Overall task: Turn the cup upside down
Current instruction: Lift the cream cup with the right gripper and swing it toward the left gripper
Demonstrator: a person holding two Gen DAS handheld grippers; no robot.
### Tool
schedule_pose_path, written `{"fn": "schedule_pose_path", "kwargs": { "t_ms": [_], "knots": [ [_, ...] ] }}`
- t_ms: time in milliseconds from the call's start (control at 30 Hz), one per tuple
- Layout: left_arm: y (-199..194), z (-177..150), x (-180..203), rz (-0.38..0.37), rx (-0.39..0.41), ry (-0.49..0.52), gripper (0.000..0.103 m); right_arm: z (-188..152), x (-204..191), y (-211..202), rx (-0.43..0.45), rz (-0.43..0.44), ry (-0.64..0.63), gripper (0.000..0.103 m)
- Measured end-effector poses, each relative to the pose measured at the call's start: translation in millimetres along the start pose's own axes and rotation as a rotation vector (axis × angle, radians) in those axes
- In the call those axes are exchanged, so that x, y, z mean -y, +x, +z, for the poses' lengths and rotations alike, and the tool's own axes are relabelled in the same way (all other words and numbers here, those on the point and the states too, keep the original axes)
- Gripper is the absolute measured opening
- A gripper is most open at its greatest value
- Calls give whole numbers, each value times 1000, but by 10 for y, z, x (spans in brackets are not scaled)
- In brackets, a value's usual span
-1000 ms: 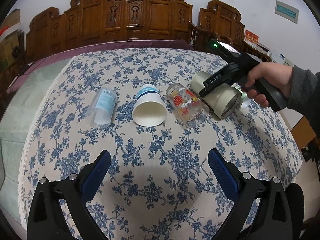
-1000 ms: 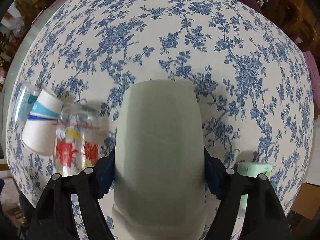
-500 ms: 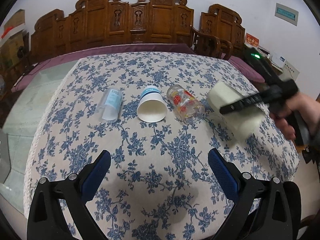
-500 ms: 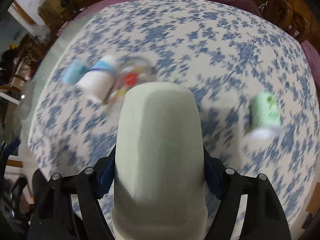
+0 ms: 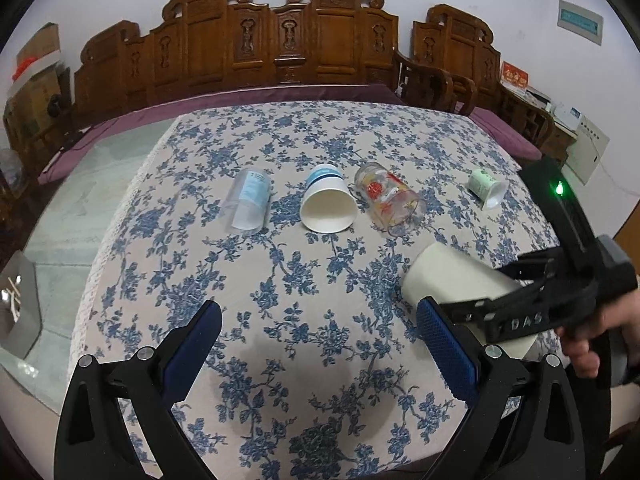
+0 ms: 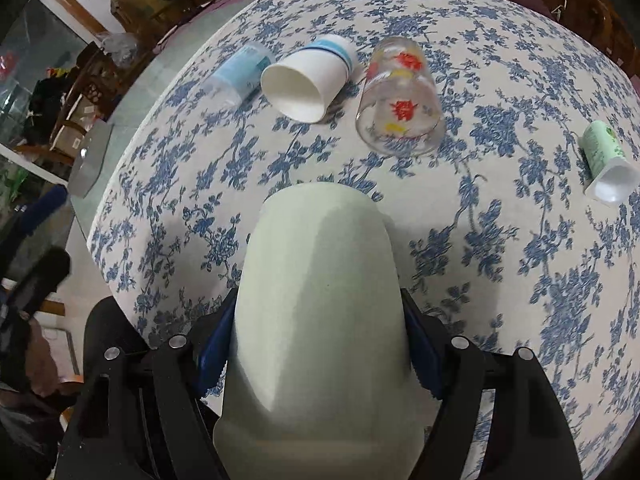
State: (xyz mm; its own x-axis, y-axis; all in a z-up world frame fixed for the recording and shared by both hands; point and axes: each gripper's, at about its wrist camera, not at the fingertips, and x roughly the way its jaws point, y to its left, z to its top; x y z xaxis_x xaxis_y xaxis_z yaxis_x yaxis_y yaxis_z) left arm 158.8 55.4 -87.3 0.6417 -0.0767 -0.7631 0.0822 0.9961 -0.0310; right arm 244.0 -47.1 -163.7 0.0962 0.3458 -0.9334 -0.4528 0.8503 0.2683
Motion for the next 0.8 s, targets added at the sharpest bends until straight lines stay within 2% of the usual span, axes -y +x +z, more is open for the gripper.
{"fn": "schedule_pose_path", "kwargs": {
  "t_ms": [300, 367, 633, 800],
  "knots": [
    [13, -93, -46, 15, -13, -24, 94, -1, 35, 137, -7, -1, 27, 78],
    [25, -100, -40, 15, -16, -28, 94, 25, 35, 143, -5, -24, 29, 79],
    [101, -40, 23, 11, -21, -23, 94, 76, 171, -192, 78, 45, 57, 79],
    [197, 65, 120, -5, -28, -24, 94, -19, 362, -510, 138, 107, 88, 79]
  ]
}}
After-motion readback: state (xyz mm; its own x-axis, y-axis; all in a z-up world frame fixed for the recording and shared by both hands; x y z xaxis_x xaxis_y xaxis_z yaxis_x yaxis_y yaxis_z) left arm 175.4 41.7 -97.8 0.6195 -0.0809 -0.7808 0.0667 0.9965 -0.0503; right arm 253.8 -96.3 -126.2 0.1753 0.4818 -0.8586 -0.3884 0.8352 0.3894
